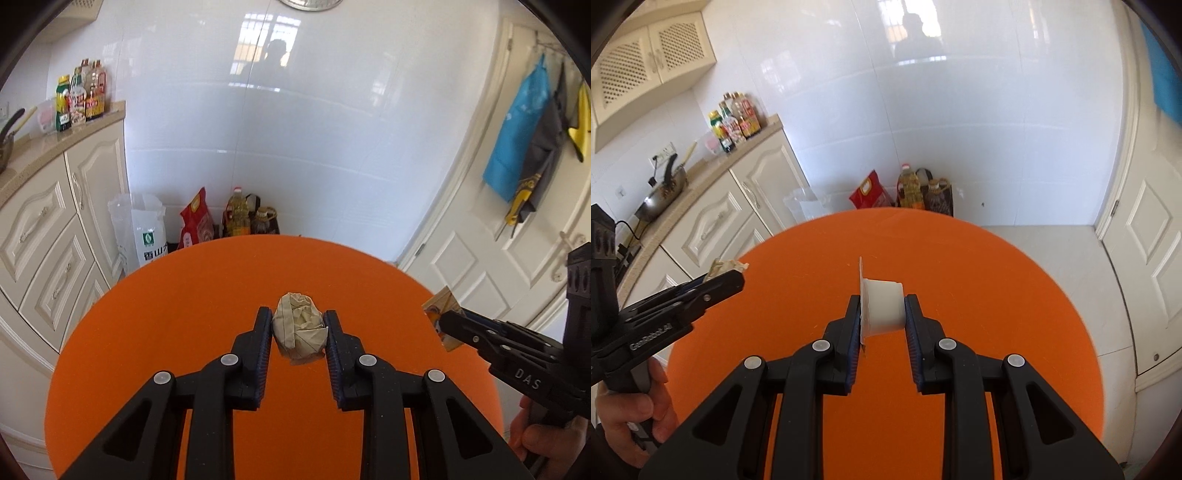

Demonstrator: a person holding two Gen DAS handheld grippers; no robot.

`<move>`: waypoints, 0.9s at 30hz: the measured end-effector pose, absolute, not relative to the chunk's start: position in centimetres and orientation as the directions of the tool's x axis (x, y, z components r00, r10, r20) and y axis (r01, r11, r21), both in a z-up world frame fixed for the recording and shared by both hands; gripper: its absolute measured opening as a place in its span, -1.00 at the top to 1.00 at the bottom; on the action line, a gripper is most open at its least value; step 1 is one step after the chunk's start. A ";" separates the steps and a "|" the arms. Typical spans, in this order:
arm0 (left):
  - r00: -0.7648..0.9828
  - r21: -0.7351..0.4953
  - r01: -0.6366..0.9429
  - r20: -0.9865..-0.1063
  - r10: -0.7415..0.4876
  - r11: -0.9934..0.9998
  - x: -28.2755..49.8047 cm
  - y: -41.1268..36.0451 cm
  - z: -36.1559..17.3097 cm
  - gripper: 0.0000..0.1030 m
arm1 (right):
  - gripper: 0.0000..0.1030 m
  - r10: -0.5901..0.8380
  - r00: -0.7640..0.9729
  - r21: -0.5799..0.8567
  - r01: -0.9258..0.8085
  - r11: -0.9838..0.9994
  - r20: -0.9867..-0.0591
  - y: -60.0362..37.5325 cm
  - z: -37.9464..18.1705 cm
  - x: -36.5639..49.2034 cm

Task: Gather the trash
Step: 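Carry the paper ball and white cup with both grippers to the blue bucket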

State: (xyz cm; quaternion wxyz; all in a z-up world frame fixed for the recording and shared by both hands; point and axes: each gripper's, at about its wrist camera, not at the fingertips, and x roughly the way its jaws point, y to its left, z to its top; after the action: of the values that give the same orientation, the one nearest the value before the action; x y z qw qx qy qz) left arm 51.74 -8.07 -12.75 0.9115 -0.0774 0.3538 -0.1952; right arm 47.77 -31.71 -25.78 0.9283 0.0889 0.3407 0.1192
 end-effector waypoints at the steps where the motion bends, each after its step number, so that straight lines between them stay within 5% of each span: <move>1: 0.681 -0.279 0.306 -0.604 -0.414 0.910 51.0 -7.9 -12.4 0.55 | 0.57 0.282 0.746 0.244 -0.163 0.956 -0.603 -31.8 -25.3 46.9; 27: 0.676 -0.226 0.607 -0.358 -0.644 0.762 28.5 -13.9 -7.4 0.54 | 0.57 0.056 0.929 0.251 0.040 0.967 -0.366 -44.0 -17.3 23.3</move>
State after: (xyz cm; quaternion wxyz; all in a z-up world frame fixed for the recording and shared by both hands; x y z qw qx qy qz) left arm 28.48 -13.87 -7.44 0.9144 -0.0443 0.2121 -0.3419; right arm 23.26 -43.96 -17.26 0.9737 0.1279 0.1884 0.0042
